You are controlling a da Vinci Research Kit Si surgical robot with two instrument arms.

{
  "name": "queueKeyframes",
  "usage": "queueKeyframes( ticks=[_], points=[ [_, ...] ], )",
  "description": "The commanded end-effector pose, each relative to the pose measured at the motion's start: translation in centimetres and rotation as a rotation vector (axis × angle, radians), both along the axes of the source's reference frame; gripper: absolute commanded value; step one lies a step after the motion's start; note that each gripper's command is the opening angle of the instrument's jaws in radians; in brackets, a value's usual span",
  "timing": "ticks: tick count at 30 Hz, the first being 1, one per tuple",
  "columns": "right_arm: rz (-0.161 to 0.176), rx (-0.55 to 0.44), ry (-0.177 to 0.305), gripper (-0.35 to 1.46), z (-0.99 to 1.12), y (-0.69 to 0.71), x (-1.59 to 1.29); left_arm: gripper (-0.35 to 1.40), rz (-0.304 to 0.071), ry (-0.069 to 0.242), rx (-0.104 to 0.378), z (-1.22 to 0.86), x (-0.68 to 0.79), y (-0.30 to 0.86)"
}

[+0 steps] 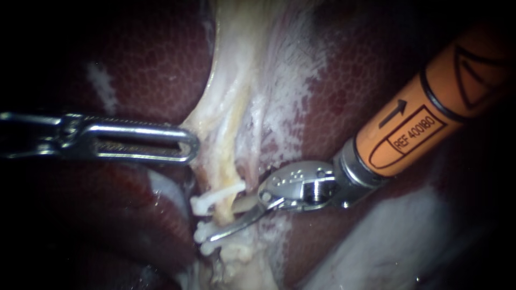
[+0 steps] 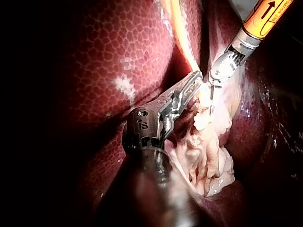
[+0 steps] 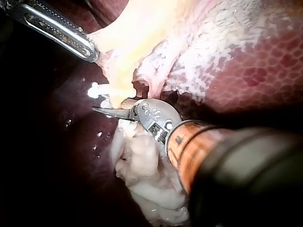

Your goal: Go to the cutting position left tube

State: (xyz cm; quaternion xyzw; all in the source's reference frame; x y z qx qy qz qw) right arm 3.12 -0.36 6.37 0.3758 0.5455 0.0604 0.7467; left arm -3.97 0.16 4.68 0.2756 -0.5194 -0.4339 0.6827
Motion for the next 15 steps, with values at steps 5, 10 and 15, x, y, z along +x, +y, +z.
queueKeyframes(
  ticks=[5, 10, 15],
  points=[
    [0.003, 0.005, -0.001, 0.11, 0.03, 0.01, 0.01, -0.35, 0.000, 0.000, 0.000, 0.00, 0.00, 0.00],
    [0.003, 0.005, -0.001, 0.11, 0.04, 0.02, 0.00, -0.35, -0.001, 0.000, 0.000, 0.00, 0.00, 0.00],
    [0.002, 0.005, -0.001, 0.11, 0.04, 0.02, 0.00, -0.35, 0.000, 0.000, 0.000, 0.00, 0.00, 0.00]
  ],
)
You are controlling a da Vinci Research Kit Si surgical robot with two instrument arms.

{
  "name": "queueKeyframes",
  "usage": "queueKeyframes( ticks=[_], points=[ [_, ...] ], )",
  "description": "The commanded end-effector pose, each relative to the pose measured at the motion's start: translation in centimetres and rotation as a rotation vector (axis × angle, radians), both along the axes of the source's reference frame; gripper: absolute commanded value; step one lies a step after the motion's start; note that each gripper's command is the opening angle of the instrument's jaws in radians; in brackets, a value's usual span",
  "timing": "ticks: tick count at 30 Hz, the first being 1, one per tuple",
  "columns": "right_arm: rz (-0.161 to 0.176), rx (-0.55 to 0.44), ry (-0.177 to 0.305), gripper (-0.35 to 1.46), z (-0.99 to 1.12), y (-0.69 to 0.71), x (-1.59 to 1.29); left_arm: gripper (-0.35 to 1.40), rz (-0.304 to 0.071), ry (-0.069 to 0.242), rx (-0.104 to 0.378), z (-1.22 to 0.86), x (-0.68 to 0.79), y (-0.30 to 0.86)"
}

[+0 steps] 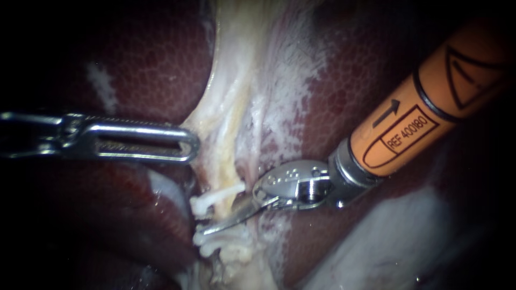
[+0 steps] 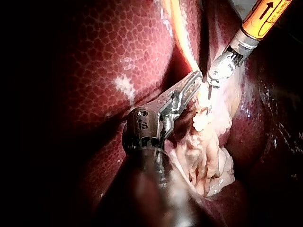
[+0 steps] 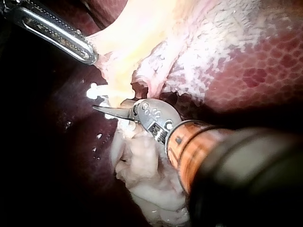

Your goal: Go to the cutting position left tube

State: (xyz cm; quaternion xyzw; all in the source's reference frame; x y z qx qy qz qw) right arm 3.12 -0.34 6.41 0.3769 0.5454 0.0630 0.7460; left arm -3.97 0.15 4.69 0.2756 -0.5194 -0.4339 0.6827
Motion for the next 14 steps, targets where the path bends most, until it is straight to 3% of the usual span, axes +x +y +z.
queueKeyframes(
  ticks=[1, 14],
  points=[
    [0.000, 0.000, 0.000, 0.11, 0.00, 0.00, 0.00, -0.35, 0.000, 0.000, 0.000, 0.00, 0.00, 0.00],
    [-0.001, 0.000, 0.001, 0.15, 0.00, 0.00, -0.01, -0.35, -0.001, 0.001, -0.001, 0.00, -0.01, 0.00]
  ],
)
